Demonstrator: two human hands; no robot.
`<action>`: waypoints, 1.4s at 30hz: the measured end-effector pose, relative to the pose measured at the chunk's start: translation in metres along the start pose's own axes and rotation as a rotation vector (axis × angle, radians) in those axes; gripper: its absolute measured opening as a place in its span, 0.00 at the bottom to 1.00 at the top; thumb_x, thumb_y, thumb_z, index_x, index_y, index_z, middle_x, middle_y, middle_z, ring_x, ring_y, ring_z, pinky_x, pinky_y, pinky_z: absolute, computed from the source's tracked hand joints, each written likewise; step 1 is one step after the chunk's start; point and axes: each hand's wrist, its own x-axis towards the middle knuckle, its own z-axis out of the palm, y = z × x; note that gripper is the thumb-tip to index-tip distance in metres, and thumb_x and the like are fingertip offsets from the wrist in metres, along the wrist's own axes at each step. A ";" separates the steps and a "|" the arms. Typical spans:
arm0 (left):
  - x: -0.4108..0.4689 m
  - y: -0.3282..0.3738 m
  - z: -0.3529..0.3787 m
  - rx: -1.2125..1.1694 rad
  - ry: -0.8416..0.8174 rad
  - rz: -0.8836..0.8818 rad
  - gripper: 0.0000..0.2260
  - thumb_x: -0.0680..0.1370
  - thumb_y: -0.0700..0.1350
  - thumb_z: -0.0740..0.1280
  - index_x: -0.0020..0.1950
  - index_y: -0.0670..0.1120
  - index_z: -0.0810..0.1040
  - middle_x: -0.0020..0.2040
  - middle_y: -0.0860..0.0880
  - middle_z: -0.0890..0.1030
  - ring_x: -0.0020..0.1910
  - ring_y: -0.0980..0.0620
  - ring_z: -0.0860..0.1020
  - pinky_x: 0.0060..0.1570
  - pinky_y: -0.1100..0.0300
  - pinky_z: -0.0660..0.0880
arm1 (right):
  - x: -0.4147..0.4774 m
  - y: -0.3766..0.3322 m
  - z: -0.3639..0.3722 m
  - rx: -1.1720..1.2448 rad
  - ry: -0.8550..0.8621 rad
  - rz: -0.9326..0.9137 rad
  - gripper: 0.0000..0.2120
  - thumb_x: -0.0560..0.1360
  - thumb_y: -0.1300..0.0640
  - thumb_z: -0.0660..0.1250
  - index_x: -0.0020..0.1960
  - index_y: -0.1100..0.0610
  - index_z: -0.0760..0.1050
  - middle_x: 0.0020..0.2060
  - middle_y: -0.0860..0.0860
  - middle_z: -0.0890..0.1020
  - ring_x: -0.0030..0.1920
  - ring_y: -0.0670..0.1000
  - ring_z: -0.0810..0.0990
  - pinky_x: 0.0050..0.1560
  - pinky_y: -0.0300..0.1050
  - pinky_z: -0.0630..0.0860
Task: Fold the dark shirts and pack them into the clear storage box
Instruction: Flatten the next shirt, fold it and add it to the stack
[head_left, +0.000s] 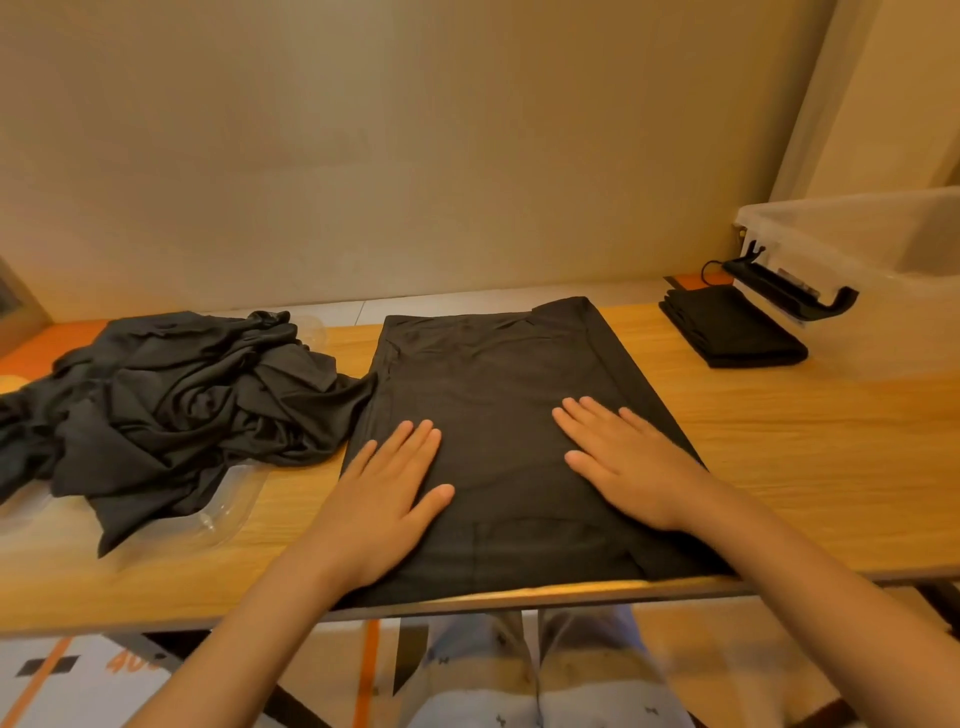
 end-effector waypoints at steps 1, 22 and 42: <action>-0.005 -0.008 0.000 -0.013 -0.005 -0.012 0.50 0.60 0.78 0.25 0.77 0.56 0.39 0.77 0.60 0.39 0.74 0.63 0.36 0.71 0.63 0.36 | -0.004 0.008 0.000 -0.007 0.013 0.033 0.26 0.83 0.45 0.44 0.78 0.47 0.41 0.78 0.43 0.44 0.76 0.42 0.40 0.74 0.44 0.40; 0.157 0.008 -0.022 0.026 -0.062 0.121 0.26 0.84 0.52 0.49 0.79 0.48 0.45 0.80 0.51 0.47 0.78 0.56 0.44 0.74 0.57 0.41 | 0.122 -0.006 -0.026 -0.044 0.022 -0.106 0.27 0.84 0.49 0.47 0.79 0.53 0.43 0.78 0.48 0.45 0.77 0.45 0.41 0.76 0.48 0.40; 0.178 -0.048 -0.009 -0.038 0.091 -0.122 0.28 0.81 0.61 0.46 0.79 0.53 0.48 0.79 0.55 0.47 0.77 0.59 0.43 0.76 0.57 0.42 | 0.153 0.067 -0.019 -0.006 0.058 0.177 0.26 0.84 0.47 0.44 0.79 0.51 0.43 0.78 0.46 0.45 0.77 0.46 0.42 0.76 0.48 0.42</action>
